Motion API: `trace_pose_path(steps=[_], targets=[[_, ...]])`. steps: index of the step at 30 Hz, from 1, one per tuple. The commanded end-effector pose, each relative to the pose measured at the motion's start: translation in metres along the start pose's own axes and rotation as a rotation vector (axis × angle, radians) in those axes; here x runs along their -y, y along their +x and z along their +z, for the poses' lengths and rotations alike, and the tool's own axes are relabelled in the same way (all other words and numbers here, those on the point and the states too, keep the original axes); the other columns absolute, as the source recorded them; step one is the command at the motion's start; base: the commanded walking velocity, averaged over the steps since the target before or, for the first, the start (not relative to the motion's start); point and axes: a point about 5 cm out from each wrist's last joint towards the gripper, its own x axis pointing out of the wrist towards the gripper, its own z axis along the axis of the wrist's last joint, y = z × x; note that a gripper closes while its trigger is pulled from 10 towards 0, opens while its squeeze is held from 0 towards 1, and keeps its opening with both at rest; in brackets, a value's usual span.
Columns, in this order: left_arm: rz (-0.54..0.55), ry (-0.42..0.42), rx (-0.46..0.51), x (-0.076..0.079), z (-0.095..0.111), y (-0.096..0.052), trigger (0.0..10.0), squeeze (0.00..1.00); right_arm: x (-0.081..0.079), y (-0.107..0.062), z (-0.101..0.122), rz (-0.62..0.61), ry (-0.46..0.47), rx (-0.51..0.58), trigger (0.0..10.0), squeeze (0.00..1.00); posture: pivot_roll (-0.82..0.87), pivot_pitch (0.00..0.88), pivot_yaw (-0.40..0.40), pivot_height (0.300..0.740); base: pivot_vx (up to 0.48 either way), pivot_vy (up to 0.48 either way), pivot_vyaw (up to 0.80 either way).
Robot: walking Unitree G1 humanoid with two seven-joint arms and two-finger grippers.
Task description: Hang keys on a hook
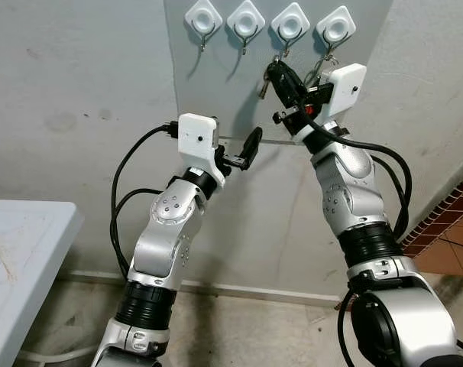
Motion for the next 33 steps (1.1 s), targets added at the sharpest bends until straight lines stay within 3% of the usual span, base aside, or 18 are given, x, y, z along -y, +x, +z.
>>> trace_pose_path(steps=[1,9,14,19,25,33], targets=[[-0.027,0.021,0.009,0.004,0.006,0.003,10.0,0.00,0.002,0.006,0.010,0.004,0.001,0.048,10.0,0.00,-0.02,0.068,-0.034,0.740,0.000,0.000,0.00],[-0.029,0.019,0.008,0.005,0.005,0.003,10.0,0.00,0.002,0.007,0.014,-0.003,0.029,0.076,10.0,0.00,-0.03,0.070,-0.035,0.740,0.000,0.000,0.00],[-0.028,0.017,0.006,0.005,0.005,0.003,10.0,0.00,0.001,0.006,0.013,-0.012,0.079,0.087,10.0,0.00,-0.03,0.071,-0.035,0.740,0.000,0.000,0.00],[-0.026,0.013,0.002,0.006,0.004,0.002,10.0,0.00,0.002,0.004,0.013,-0.030,0.192,0.116,10.0,0.00,-0.02,0.074,-0.036,0.740,0.000,0.000,0.00],[-0.025,0.013,0.000,0.006,0.004,0.002,10.0,0.00,0.001,0.002,0.014,-0.027,0.217,0.135,10.0,0.00,-0.02,0.075,-0.035,0.740,0.000,0.000,0.00],[-0.026,0.013,0.000,0.006,0.004,0.003,10.0,0.00,0.000,-0.003,0.016,-0.036,0.318,0.180,10.0,0.00,-0.03,0.077,-0.034,0.740,0.000,0.000,0.00]])
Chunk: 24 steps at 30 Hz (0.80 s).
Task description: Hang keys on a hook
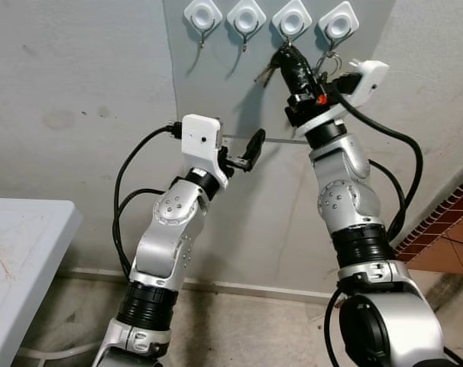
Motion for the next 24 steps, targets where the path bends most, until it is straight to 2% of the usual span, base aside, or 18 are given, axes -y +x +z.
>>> trace_pose_path(steps=[1,9,16,21,24], targets=[[-0.018,0.016,0.010,0.003,0.006,0.002,10.0,0.00,0.001,0.000,0.011,0.000,0.015,0.050,10.0,0.00,-0.03,0.077,-0.034,0.740,0.000,0.000,0.00],[-0.018,0.014,0.010,0.003,0.006,0.002,10.0,0.00,0.000,-0.005,0.010,-0.020,0.076,0.071,10.0,0.00,-0.03,0.078,-0.034,0.740,0.000,0.000,0.00],[-0.018,0.015,0.011,0.003,0.006,0.002,10.0,0.00,0.002,-0.012,0.005,-0.078,0.199,0.067,10.0,0.00,-0.03,0.079,-0.033,0.740,0.000,0.000,0.00],[-0.017,0.014,0.012,0.003,0.006,0.003,10.0,0.00,0.003,-0.014,0.002,-0.100,0.243,0.051,10.0,0.00,-0.03,0.079,-0.035,0.740,0.000,0.000,0.00],[-0.015,0.014,0.012,0.003,0.006,0.003,10.0,0.00,0.004,-0.015,0.001,-0.112,0.231,0.034,10.0,0.00,-0.03,0.079,-0.035,0.740,0.000,0.000,0.00]])
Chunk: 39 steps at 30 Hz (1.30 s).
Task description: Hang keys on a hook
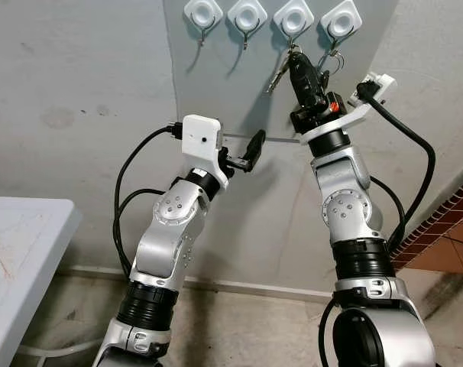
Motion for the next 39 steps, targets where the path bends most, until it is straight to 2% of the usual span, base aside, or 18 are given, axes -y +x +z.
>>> trace_pose_path(steps=[1,5,6,15,17,23,33,39], targets=[[-0.014,0.013,0.017,0.003,0.007,0.002,10.0,0.00,0.003,-0.004,0.002,-0.022,0.000,0.007,10.0,0.00,-0.03,0.077,-0.037,0.740,0.000,0.000,0.00],[-0.011,0.012,0.016,0.003,0.006,0.002,10.0,0.00,0.003,-0.005,0.000,-0.024,-0.004,-0.007,10.0,0.00,-0.02,0.075,-0.038,0.740,0.000,0.000,0.00],[-0.010,0.013,0.015,0.003,0.006,0.002,10.0,0.00,0.003,-0.006,-0.001,-0.023,-0.011,-0.012,10.0,1.00,-0.02,0.075,-0.038,0.740,0.000,0.000,0.00],[0.004,0.003,0.017,0.004,0.005,0.000,10.0,0.00,0.006,-0.016,-0.007,-0.027,-0.064,-0.051,10.0,1.00,-0.02,0.065,-0.039,0.740,0.000,0.000,0.00],[0.018,-0.003,0.014,0.004,0.002,-0.001,10.0,0.00,0.010,-0.024,-0.008,-0.054,-0.130,-0.067,10.0,1.00,-0.03,0.061,-0.040,0.740,0.000,0.000,0.00],[0.059,-0.013,0.009,-0.001,-0.002,-0.004,10.0,0.00,0.017,-0.037,-0.008,-0.096,-0.222,-0.088,10.0,1.00,-0.03,0.054,-0.036,0.740,0.000,0.000,0.00],[0.202,-0.043,-0.021,-0.028,-0.019,-0.017,10.0,0.00,0.044,-0.088,-0.008,-0.277,-0.369,-0.176,10.0,1.00,-0.05,0.046,-0.018,0.740,0.000,0.000,0.00],[0.311,-0.068,-0.059,-0.051,-0.038,-0.035,10.0,0.00,0.066,-0.131,-0.009,-0.448,-0.456,-0.250,10.0,1.00,-0.06,0.036,-0.001,0.740,0.000,0.000,0.00]])
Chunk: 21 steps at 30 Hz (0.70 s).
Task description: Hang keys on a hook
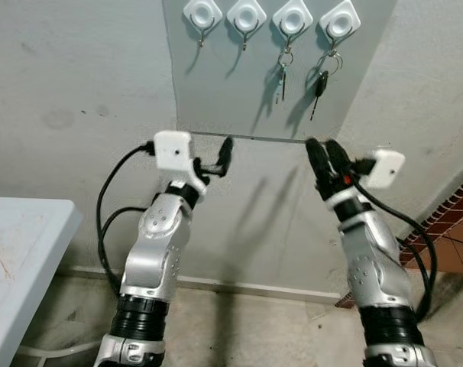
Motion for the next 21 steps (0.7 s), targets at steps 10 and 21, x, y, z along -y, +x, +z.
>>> trace_pose_path(steps=[10,21], targets=[[0.142,-0.031,-0.057,-0.029,-0.033,-0.018,10.0,0.00,0.033,-0.040,-0.025,-0.210,-0.110,-0.108,10.0,1.00,-0.09,0.011,0.013,0.740,0.000,0.000,0.00],[0.142,-0.092,-0.051,-0.036,-0.037,-0.022,10.0,0.00,0.041,-0.058,-0.023,-0.245,-0.267,-0.138,10.0,0.00,-0.10,0.000,0.016,0.740,0.000,0.000,0.00]])
